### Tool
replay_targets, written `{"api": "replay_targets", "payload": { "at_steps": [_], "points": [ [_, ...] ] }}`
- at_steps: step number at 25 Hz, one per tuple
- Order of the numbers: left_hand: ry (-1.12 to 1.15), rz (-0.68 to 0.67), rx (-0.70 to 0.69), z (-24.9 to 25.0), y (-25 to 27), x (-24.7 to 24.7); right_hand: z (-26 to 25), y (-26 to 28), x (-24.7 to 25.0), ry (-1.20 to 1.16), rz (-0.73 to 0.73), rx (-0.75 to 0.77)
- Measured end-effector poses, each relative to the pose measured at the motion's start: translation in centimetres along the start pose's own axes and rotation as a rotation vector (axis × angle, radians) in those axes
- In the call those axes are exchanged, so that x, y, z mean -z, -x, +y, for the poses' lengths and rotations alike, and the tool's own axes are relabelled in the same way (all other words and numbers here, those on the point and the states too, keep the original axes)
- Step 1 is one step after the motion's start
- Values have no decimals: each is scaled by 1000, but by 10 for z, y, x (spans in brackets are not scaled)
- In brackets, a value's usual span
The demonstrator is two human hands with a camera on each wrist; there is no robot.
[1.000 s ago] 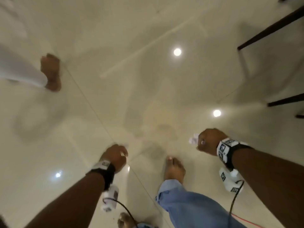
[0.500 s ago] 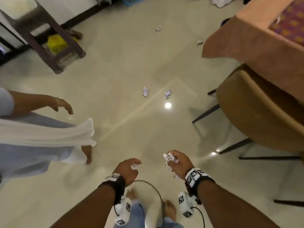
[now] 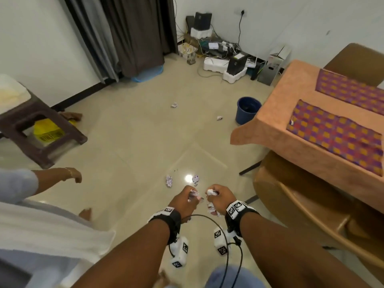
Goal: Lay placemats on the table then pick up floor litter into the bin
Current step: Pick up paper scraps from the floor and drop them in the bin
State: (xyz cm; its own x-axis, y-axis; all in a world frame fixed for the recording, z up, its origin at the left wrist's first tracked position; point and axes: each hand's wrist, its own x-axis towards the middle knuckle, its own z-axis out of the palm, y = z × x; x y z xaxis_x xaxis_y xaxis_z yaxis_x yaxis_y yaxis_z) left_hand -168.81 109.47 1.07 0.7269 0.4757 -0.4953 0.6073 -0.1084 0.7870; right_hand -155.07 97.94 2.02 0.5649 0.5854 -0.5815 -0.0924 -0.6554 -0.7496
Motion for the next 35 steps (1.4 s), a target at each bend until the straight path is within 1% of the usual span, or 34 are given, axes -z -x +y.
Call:
{"api": "replay_targets", "payload": {
  "at_steps": [2,3,5,8,9,11,12,15,16,18,19,21,22,24,26,27,29,31,33,35],
  "points": [
    [53,73,-19,35,-38,34,-40,-36,8,-5,48,63],
    [75,116,-47,53,-61,51,-63,-57,15,-47,60,86],
    [55,155,-84,88,-112,79,-102,-103,29,-218,54,99],
    [58,163,-91,139,-210,109,-155,-194,60,-490,-22,64],
    [54,163,-87,156,-238,113,-168,-222,69,-535,-40,62],
    [37,185,-93,192,-313,125,-196,-285,99,-590,-72,75],
    [50,189,-87,207,-336,129,-209,-301,112,-620,-91,88],
    [149,122,-57,258,-409,130,-233,-354,162,-782,-131,118],
    [143,106,-44,272,-432,131,-241,-371,179,-795,-120,106],
    [52,93,-76,301,-466,135,-259,-398,204,-767,-46,64],
    [12,95,-78,312,-484,136,-266,-413,214,-753,15,45],
    [-85,130,-59,338,-543,149,-282,-459,233,-714,188,19],
    [-103,132,-67,347,-572,155,-290,-480,240,-692,245,34],
    [-88,32,-86,367,-629,166,-314,-522,248,-711,292,108],
    [-27,-84,-90,388,-678,177,-345,-560,251,-745,361,134],
    [74,-119,-40,397,-695,181,-355,-571,253,-749,376,145],
    [301,-214,133,413,-723,195,-373,-590,257,-761,393,142],
    [437,-354,234,436,-749,208,-392,-611,273,-760,399,130],
    [471,-494,282,457,-772,209,-400,-630,294,-676,415,99],
    [455,-568,317,478,-794,208,-408,-650,320,-620,398,54]
  ]
}}
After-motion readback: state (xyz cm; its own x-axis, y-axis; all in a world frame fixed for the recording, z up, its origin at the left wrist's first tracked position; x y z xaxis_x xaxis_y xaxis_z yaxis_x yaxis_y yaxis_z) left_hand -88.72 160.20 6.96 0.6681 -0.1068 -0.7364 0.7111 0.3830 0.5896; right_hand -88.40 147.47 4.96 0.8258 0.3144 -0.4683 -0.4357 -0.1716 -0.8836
